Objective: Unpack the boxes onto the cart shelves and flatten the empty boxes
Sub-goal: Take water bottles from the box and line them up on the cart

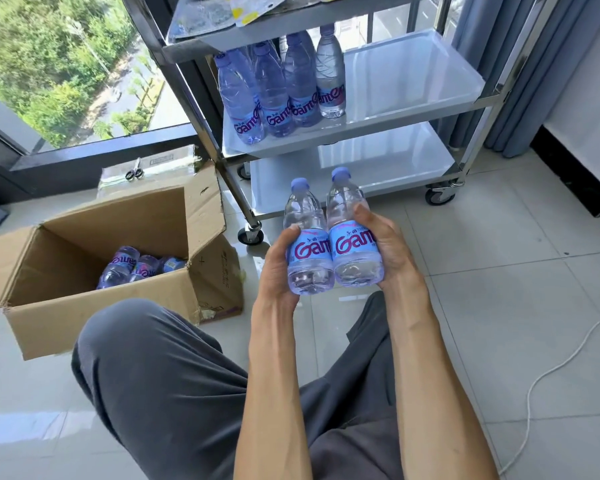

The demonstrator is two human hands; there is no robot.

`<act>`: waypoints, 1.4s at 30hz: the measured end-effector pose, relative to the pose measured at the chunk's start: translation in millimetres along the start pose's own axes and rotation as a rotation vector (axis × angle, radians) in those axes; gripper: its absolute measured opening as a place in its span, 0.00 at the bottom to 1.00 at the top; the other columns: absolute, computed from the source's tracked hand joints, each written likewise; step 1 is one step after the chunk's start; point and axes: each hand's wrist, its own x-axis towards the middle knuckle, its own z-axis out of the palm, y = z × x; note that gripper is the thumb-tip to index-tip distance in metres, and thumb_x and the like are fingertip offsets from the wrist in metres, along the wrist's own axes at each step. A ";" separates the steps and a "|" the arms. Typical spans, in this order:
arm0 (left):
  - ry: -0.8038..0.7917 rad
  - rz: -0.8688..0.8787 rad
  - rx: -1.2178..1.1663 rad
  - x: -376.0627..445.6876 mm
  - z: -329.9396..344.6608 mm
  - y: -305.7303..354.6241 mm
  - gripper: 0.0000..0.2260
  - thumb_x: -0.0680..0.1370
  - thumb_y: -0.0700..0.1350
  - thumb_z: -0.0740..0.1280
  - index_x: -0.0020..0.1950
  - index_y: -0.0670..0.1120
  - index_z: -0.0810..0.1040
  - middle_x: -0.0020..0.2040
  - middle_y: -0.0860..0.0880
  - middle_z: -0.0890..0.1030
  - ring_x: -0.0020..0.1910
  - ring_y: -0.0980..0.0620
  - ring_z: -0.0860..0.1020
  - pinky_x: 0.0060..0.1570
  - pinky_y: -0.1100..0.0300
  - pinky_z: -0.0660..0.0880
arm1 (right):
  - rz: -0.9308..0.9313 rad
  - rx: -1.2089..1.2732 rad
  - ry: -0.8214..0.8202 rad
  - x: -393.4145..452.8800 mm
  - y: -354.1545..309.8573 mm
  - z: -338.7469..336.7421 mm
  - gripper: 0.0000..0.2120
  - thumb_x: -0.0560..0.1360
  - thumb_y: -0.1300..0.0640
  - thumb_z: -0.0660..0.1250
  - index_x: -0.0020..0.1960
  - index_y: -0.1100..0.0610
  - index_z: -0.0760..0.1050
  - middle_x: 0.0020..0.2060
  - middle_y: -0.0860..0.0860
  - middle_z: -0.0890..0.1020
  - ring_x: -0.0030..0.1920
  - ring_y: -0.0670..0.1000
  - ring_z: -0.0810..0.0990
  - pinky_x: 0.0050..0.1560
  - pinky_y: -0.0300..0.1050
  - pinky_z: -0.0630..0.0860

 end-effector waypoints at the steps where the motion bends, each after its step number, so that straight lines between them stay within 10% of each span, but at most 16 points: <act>1: 0.015 -0.001 0.010 0.5 0.4 -0.6 0.15 0.78 0.48 0.63 0.59 0.39 0.76 0.50 0.38 0.82 0.46 0.42 0.82 0.51 0.47 0.80 | -0.010 -0.006 0.031 -0.1 -0.8 1.2 0.29 0.74 0.55 0.71 0.70 0.67 0.68 0.62 0.70 0.73 0.58 0.67 0.74 0.64 0.71 0.69; 9: 0.001 0.008 0.016 3.2 2.6 -2.8 0.18 0.78 0.50 0.64 0.61 0.39 0.76 0.53 0.38 0.81 0.49 0.41 0.81 0.57 0.45 0.77 | 0.011 -0.048 0.027 -0.4 -7.6 1.8 0.29 0.76 0.51 0.67 0.73 0.61 0.66 0.70 0.71 0.67 0.70 0.75 0.63 0.68 0.76 0.58; 16: 0.155 0.029 0.194 11.0 -2.2 -7.9 0.25 0.74 0.48 0.71 0.65 0.34 0.74 0.65 0.29 0.74 0.64 0.30 0.73 0.67 0.32 0.65 | -0.042 -0.148 0.116 -2.2 -12.1 -12.3 0.28 0.75 0.52 0.71 0.69 0.66 0.70 0.65 0.72 0.72 0.59 0.69 0.74 0.64 0.75 0.66; 23: 0.316 0.254 0.325 28.3 7.8 -4.9 0.09 0.65 0.42 0.74 0.44 0.41 0.82 0.40 0.43 0.83 0.37 0.47 0.81 0.36 0.58 0.78 | -0.118 -0.313 0.311 7.7 -28.4 -27.6 0.22 0.64 0.53 0.78 0.51 0.67 0.80 0.42 0.61 0.83 0.40 0.59 0.82 0.43 0.53 0.81; 35: 0.195 0.305 0.412 104.9 49.6 15.7 0.15 0.65 0.47 0.76 0.45 0.41 0.79 0.40 0.42 0.81 0.38 0.44 0.80 0.38 0.55 0.79 | -0.292 -0.556 0.291 61.5 -74.7 -48.3 0.17 0.65 0.55 0.80 0.52 0.53 0.83 0.48 0.56 0.86 0.47 0.61 0.85 0.42 0.50 0.82; 42: 0.412 0.529 0.583 155.4 59.9 42.8 0.15 0.67 0.42 0.78 0.52 0.46 0.83 0.45 0.45 0.86 0.45 0.44 0.84 0.49 0.48 0.82 | -0.603 -0.756 0.448 115.5 -101.6 -38.1 0.16 0.69 0.58 0.75 0.55 0.49 0.80 0.47 0.48 0.85 0.47 0.50 0.84 0.47 0.48 0.81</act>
